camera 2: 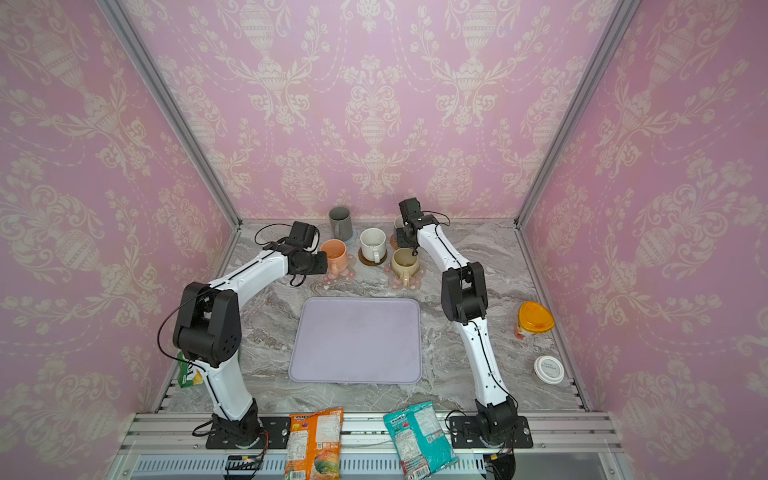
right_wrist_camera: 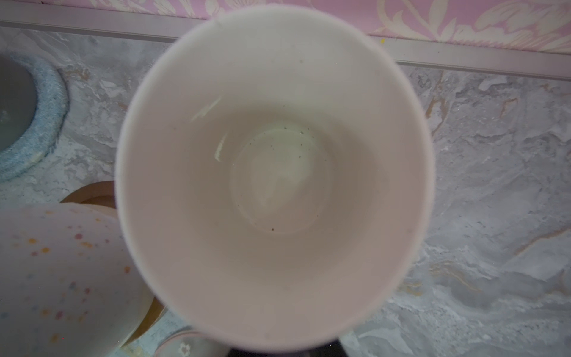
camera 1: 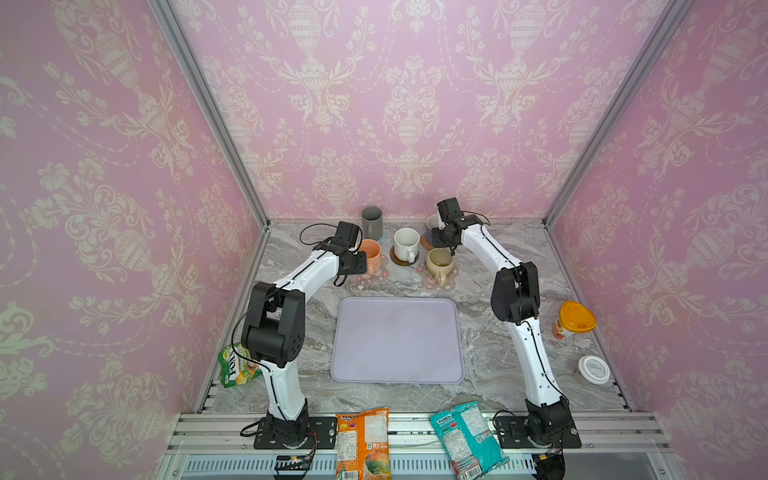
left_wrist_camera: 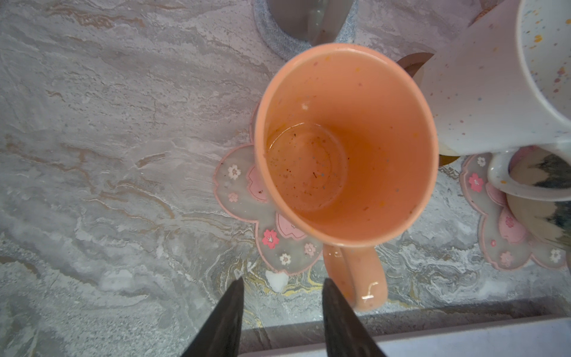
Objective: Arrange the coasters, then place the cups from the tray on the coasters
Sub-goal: 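Lower the lavender mug onto the woven wicker coaster with the right gripper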
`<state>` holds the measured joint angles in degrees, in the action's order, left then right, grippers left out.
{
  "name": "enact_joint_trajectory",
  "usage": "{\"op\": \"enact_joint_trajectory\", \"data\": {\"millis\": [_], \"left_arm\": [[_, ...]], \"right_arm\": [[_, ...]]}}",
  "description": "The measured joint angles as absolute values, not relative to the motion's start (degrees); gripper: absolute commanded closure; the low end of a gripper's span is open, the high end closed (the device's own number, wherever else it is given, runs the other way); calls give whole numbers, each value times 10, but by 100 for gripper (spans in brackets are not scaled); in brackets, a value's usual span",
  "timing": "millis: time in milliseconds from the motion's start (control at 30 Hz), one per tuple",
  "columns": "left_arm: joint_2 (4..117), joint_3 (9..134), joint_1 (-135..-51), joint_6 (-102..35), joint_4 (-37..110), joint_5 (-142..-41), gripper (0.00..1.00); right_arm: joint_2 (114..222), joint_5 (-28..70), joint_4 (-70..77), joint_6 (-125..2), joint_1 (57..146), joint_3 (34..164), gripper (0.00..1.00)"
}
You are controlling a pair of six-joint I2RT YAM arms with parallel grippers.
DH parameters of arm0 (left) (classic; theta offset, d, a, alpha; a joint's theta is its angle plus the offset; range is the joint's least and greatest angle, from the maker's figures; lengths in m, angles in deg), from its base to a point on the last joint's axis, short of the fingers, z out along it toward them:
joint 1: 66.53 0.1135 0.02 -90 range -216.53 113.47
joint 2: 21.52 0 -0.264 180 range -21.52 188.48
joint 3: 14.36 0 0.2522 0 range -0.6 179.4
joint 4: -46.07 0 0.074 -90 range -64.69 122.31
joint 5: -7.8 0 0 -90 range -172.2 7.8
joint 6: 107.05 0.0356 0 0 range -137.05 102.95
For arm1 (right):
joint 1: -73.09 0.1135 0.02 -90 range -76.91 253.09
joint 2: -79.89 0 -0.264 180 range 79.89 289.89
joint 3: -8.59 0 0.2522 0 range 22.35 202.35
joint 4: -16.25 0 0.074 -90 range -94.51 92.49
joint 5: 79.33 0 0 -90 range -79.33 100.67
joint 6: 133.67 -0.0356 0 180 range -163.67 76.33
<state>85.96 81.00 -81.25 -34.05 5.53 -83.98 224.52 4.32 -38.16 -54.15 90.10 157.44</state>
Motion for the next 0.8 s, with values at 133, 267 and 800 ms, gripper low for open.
{"op": "enact_joint_trajectory", "data": {"millis": [133,267,800], "left_arm": [[860,810,-812,-340,57,-848,56],[858,810,-812,-340,61,-851,55],[849,810,-812,-341,74,-851,55]], "right_arm": [[2251,43,-380,-541,901,1582,100],[2251,43,-382,-541,901,1583,100],[2251,45,-385,-542,901,1600,66]]}}
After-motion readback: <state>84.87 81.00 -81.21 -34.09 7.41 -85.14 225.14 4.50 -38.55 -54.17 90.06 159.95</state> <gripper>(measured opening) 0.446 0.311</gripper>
